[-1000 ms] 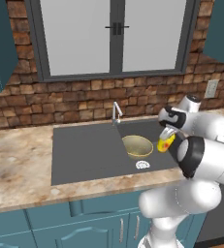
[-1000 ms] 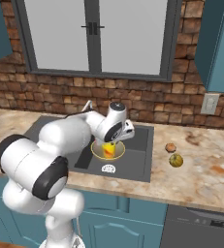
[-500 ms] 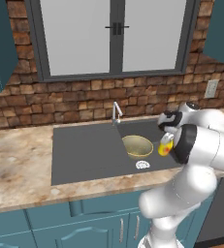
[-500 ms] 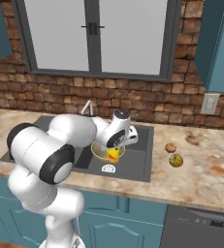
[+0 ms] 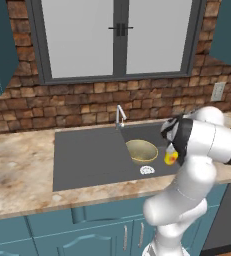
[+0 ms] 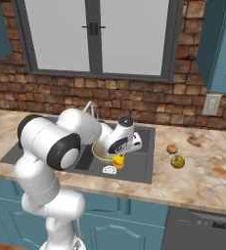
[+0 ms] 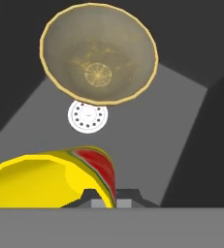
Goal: Remove the tangerine and squash from the sink. Then move the bowl and cup from the counter to the sink for washing.
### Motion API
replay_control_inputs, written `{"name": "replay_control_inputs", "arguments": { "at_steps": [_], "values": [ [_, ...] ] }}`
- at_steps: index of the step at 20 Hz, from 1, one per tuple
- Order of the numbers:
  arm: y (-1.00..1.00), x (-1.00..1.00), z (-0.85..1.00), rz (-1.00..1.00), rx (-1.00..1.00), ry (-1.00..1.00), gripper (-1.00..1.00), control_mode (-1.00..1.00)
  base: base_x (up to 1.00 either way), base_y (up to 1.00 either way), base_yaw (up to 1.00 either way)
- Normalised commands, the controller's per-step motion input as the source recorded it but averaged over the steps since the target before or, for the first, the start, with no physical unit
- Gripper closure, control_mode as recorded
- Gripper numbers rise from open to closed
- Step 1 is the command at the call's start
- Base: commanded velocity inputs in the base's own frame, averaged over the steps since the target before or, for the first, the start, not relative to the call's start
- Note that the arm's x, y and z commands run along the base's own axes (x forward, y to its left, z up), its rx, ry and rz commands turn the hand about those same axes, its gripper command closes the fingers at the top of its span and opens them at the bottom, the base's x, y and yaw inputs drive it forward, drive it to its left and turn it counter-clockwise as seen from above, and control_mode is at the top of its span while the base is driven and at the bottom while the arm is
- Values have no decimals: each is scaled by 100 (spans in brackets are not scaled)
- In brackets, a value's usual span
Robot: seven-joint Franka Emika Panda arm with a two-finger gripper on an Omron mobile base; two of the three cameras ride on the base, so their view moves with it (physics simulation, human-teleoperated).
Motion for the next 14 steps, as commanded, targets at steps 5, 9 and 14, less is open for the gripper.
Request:
{"name": "replay_control_inputs", "arguments": {
  "at_steps": [5,9,14],
  "values": [
    [-13,13,-33,0,-1,0,100,-100,0,0,0],
    [-14,13,-34,0,-2,0,100,-100,0,0,0],
    [-13,17,-31,0,0,0,100,-100,0,0,0]
  ]
}}
